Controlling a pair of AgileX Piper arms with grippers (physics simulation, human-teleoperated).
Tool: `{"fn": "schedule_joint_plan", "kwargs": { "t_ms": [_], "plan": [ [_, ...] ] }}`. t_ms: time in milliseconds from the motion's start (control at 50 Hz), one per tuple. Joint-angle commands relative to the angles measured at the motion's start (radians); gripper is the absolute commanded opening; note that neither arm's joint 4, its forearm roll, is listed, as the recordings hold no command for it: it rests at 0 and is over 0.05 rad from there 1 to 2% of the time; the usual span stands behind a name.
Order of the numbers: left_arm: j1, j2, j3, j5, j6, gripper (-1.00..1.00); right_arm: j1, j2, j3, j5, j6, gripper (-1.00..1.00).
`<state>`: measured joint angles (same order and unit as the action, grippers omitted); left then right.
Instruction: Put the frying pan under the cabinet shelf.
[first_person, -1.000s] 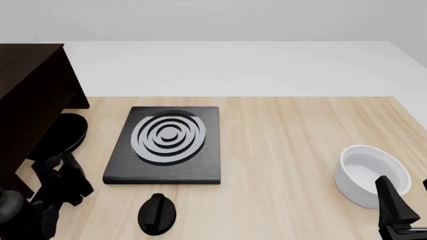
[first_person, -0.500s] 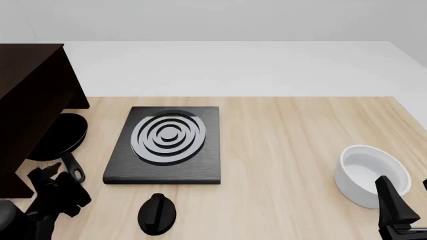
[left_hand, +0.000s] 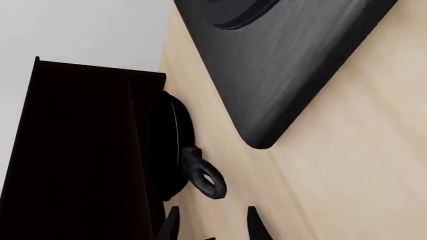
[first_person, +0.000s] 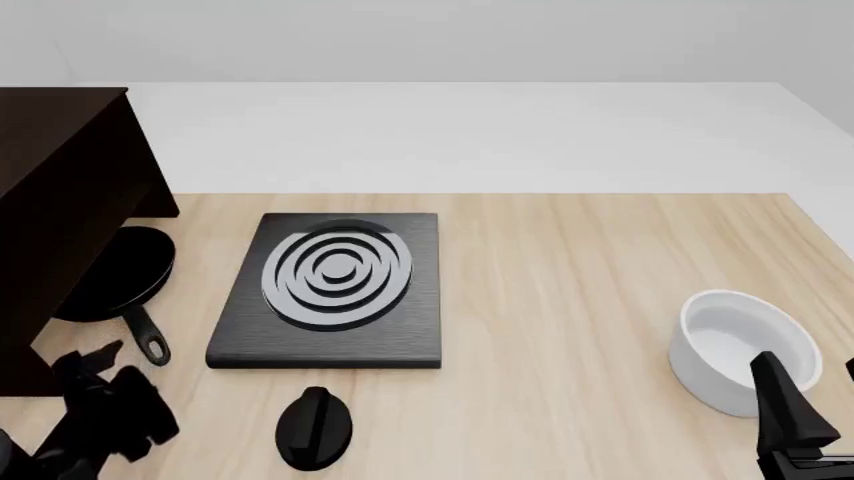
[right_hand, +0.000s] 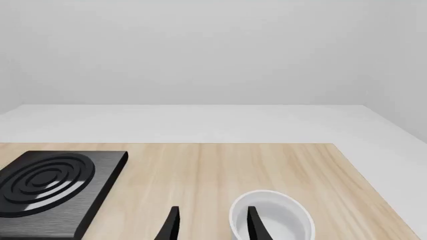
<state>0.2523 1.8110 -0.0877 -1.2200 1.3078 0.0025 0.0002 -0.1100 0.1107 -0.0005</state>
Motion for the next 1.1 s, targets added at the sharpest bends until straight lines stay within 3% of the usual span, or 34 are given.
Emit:
{"fn": "schedule_joint_plan", "kwargs": {
  "t_ms": [20,520,660,680,700,720,880,1100],
  "plan": [
    [-0.005,-0.049,0.042,0.000,0.034,1.00,0.000,0.000,0.000,0.000,0.000,1.00],
    [-0.062,-0.119,0.076,0.000,0.032,1.00,0.000,0.000,0.000,0.000,0.000,1.00],
    [-0.102,-0.112,0.072,0.000,0.000,1.00,0.000,0.000,0.000,0.000,0.000,1.00],
    [-0.132,-0.138,0.071,0.000,-0.035,1.00,0.000,0.000,0.000,0.000,0.000,1.00],
    [-0.125,-0.132,0.072,0.000,-0.016,1.00,0.000,0.000,0.000,0.000,0.000,1.00],
    [-0.144,-0.159,0.072,0.000,-0.043,1.00,0.000,0.000,0.000,0.000,0.000,1.00],
    [-0.161,-0.138,0.071,0.000,-0.045,1.00,0.000,0.000,0.000,0.000,0.000,1.00],
    [-0.225,-0.172,0.059,0.038,-0.102,1.00,0.000,0.000,0.000,0.000,0.000,1.00]
  ]
}}
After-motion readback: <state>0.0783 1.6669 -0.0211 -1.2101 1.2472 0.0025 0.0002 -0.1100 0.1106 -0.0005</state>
